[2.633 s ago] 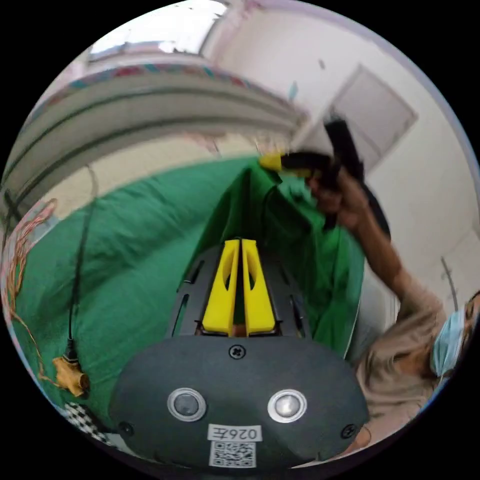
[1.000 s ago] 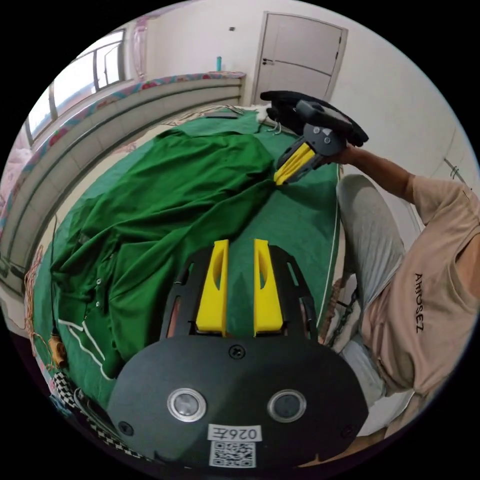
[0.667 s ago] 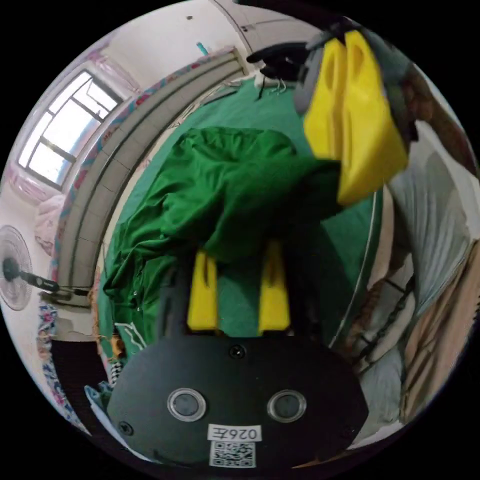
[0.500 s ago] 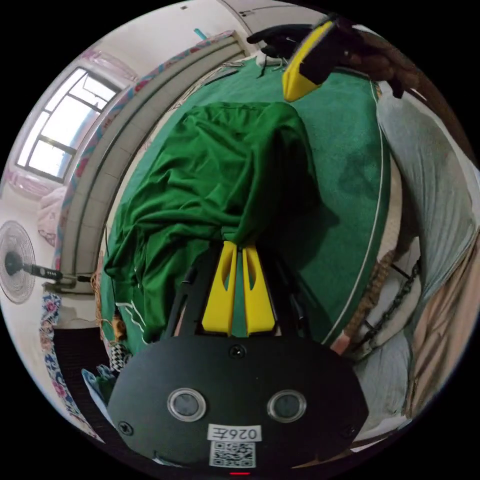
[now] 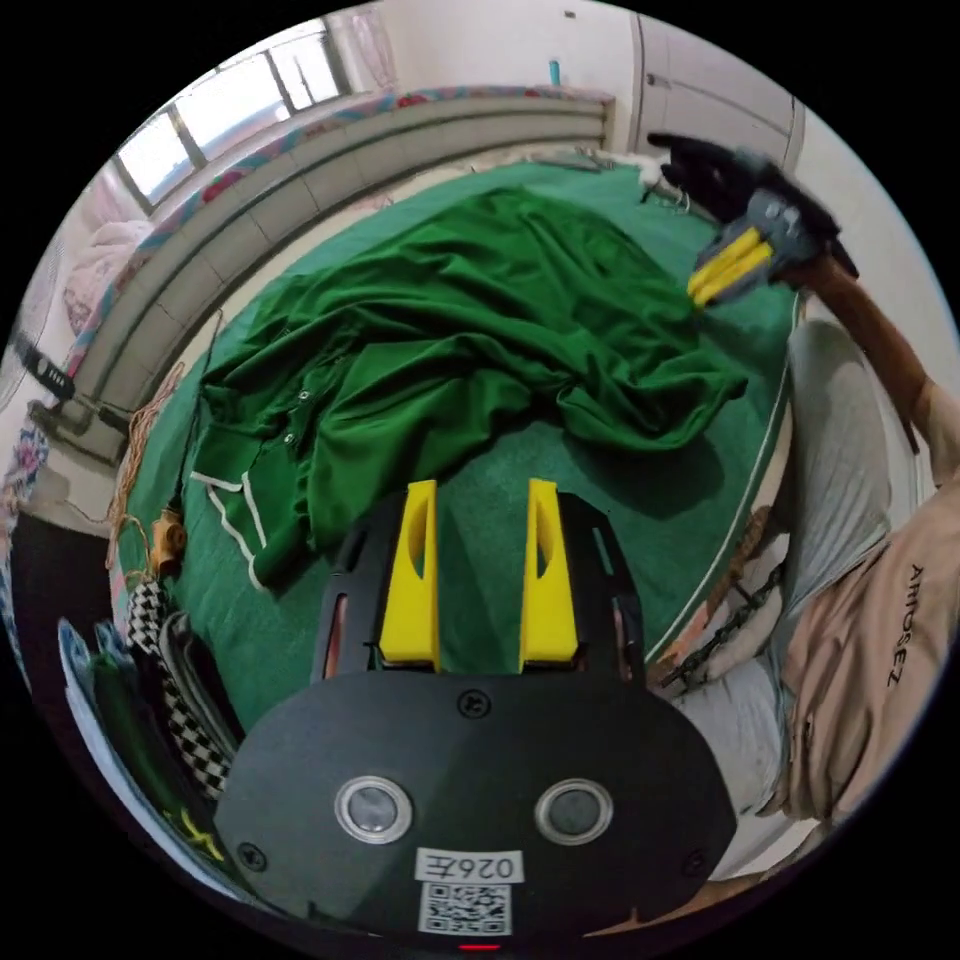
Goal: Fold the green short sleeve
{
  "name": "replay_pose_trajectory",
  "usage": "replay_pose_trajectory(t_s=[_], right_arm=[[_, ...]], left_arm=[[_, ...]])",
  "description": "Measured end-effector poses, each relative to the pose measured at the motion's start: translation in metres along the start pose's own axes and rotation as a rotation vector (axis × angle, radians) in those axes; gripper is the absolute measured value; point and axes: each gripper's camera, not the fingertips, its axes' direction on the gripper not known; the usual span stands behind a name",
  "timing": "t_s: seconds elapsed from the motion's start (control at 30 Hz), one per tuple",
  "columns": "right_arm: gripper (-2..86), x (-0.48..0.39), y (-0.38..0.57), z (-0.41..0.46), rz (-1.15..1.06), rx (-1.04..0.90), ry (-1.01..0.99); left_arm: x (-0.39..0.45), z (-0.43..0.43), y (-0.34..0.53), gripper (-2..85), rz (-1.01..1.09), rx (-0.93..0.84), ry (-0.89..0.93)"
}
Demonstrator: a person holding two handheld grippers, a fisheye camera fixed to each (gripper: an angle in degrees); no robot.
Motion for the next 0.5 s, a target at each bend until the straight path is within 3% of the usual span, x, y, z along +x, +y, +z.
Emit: replay_pose_trajectory(t_s=[0.1,0.17,0.27,0.37,0.5], right_arm=[[-1.0,0.028,0.01,-0.041,0.094,0.176,-0.138],[-1.0,0.087,0.042,-0.057,0.417,0.299,-0.129],[0.8,0.147,0.099,-0.053,0.789,0.351,-0.085],[3.9,0.137,0.123,-0.054,0.753,0.461,-0.15],[5.4,0.095,0.112,-0.045,0.568,0.373,-0.112]], left_arm=[[-0.012,0.005,-0.022,0.5,0.096,-0.026,0.053],[-0.039,-0.006,-0.022,-0.4,-0.003,0.015,0.012],[-0.1,-0.031,0.013,-0.8,-0.298,0.218,0.114],[-0.125,-0.054,0.054,-0.5,-0.377,0.403,0.161],[-0.113,-0.058,0.051,4.4,-0.243,0.461,0.168]])
